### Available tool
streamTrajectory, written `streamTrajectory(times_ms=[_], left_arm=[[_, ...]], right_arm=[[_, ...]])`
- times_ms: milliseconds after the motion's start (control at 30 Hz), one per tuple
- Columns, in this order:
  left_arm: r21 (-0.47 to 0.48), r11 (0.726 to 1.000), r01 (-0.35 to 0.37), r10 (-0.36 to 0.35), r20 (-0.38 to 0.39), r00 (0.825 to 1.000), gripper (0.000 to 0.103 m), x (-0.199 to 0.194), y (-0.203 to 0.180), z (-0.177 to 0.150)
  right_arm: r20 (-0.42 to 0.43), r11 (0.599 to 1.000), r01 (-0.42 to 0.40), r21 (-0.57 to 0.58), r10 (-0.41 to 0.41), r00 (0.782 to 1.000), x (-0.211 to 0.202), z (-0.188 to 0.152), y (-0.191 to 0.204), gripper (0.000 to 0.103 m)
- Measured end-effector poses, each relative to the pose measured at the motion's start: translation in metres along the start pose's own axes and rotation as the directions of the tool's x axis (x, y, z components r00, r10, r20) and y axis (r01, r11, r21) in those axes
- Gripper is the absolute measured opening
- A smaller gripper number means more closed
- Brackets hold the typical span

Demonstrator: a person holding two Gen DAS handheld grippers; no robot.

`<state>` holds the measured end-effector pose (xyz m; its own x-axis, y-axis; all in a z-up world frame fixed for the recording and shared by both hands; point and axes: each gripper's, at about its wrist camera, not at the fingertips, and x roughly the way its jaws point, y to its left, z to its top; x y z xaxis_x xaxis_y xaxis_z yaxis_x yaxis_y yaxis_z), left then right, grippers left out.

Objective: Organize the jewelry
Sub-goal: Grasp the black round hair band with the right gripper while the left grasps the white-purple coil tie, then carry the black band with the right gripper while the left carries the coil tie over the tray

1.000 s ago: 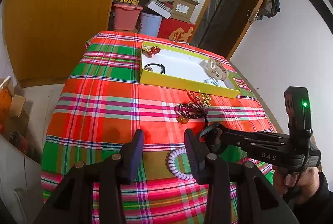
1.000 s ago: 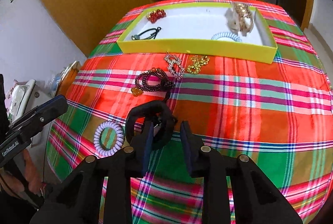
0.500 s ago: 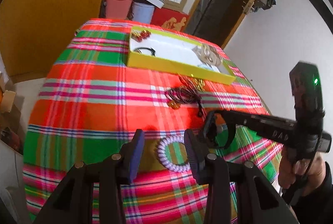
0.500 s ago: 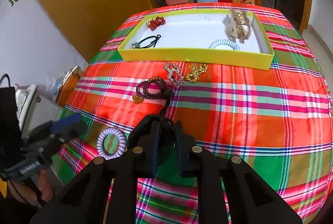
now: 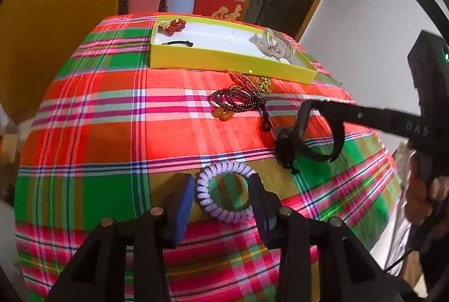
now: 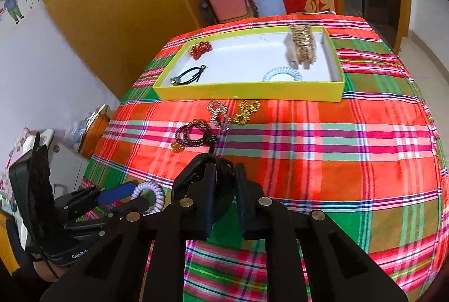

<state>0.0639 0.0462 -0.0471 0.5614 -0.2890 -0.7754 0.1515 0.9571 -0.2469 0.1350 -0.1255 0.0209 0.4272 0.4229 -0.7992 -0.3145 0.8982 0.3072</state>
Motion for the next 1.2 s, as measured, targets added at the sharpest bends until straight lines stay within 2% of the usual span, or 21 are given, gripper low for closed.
streamTrajectory(times_ms=[133, 167, 200, 367, 600, 900, 1200], left_arm=[[0.048, 0.995, -0.091, 0.091, 0.005, 0.996, 0.020, 0.004, -0.006, 0.002], [0.048, 0.994, -0.103, 0.103, 0.006, 0.995, 0.013, 0.005, -0.005, 0.003], [0.046, 0.993, -0.110, 0.110, 0.008, 0.994, 0.011, 0.005, -0.004, 0.004], [0.060, 0.991, -0.124, 0.123, 0.014, 0.992, 0.009, 0.006, -0.005, 0.005], [-0.005, 0.996, -0.088, 0.088, 0.050, 0.995, 0.009, -0.010, 0.001, 0.013], [-0.015, 0.998, -0.054, 0.056, 0.137, 0.989, 0.009, -0.043, -0.007, 0.038], [-0.027, 0.999, -0.031, 0.035, 0.179, 0.983, 0.009, -0.053, -0.007, 0.066]], right_arm=[[0.011, 1.000, 0.004, 0.010, -0.004, 1.000, -0.005, 0.001, -0.006, 0.014], [0.014, 1.000, 0.005, 0.011, -0.005, 1.000, -0.007, 0.000, -0.007, 0.014], [0.015, 1.000, 0.006, 0.012, -0.006, 1.000, -0.007, 0.000, -0.007, 0.013], [0.024, 1.000, 0.013, 0.024, -0.013, 1.000, -0.012, -0.002, -0.014, 0.014], [0.051, 0.999, 0.022, 0.040, -0.024, 0.998, -0.025, -0.002, -0.022, 0.013], [0.099, 0.998, 0.030, 0.051, -0.035, 0.994, -0.046, 0.002, -0.027, 0.014], [0.142, 0.999, 0.039, 0.030, -0.043, 0.989, -0.058, 0.018, -0.024, 0.014]])
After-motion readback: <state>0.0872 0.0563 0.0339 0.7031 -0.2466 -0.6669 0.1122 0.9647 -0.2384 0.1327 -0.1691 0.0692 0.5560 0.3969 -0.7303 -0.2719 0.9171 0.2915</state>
